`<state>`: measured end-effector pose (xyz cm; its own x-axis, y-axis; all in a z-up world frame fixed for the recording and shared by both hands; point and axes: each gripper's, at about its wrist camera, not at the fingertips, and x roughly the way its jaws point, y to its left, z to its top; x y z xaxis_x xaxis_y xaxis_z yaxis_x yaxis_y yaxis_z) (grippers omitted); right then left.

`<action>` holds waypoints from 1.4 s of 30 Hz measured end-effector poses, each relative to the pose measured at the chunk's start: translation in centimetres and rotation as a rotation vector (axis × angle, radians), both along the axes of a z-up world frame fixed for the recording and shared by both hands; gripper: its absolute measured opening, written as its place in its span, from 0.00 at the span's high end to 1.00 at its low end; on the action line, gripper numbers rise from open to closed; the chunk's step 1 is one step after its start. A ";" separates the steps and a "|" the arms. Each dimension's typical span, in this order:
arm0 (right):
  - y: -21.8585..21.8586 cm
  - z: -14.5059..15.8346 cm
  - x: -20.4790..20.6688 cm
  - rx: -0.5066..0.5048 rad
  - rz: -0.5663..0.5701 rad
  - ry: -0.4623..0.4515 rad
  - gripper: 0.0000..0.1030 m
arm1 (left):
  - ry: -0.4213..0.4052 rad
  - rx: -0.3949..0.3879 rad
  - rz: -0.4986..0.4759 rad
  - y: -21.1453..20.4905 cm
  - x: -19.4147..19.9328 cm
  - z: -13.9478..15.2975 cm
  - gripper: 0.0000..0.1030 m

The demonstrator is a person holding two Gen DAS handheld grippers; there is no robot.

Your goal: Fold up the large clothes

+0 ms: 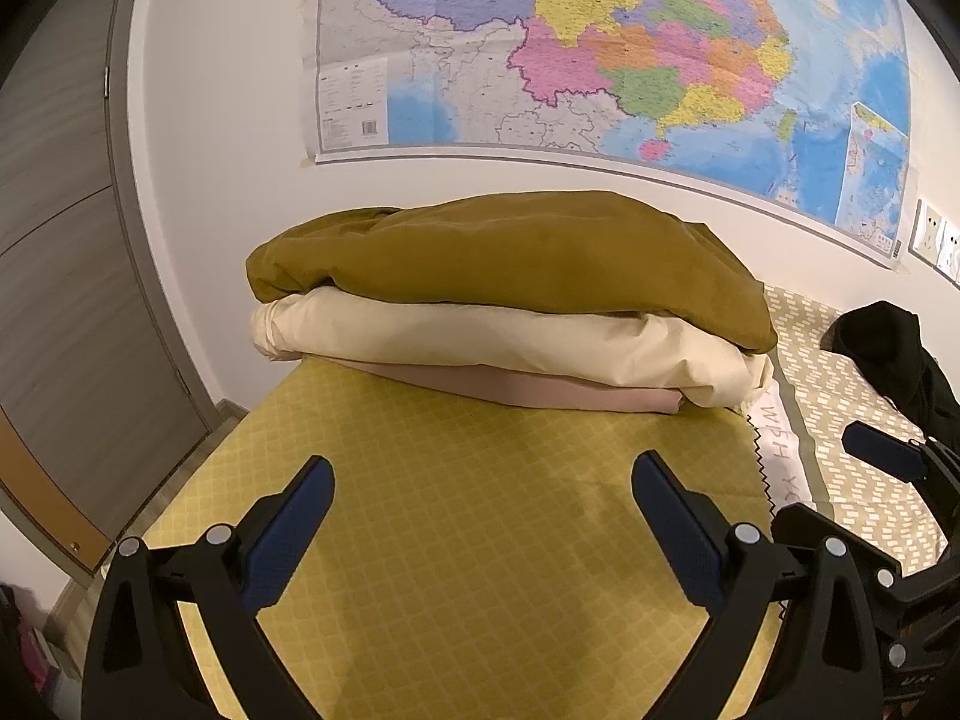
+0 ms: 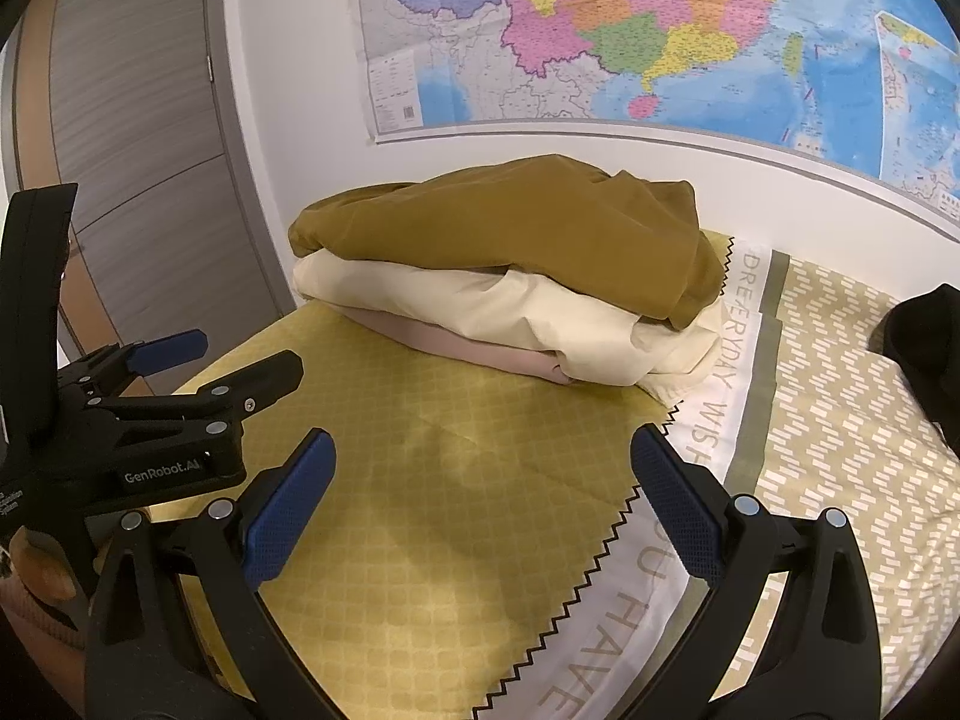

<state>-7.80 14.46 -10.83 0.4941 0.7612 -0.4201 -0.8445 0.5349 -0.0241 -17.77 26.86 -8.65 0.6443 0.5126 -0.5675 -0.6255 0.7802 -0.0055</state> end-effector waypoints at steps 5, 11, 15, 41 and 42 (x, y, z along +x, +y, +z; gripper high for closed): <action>0.0 0.0 0.0 0.003 0.001 -0.001 0.06 | 0.005 -0.002 -0.005 -0.1 0.1 -0.2 0.07; 0.0 0.0 0.0 0.004 0.000 0.002 0.06 | 0.008 -0.004 -0.006 -0.2 0.2 -0.4 0.07; -0.1 -0.1 0.2 0.008 -0.003 0.010 0.06 | 0.012 -0.003 -0.007 -0.5 0.2 -0.6 0.07; -0.2 -0.3 0.3 0.003 -0.007 0.018 0.06 | 0.022 -0.010 -0.023 -0.4 0.3 -1.1 0.07; -0.2 -0.3 0.3 0.004 -0.006 0.021 0.06 | 0.023 -0.011 -0.022 -0.4 0.3 -1.1 0.07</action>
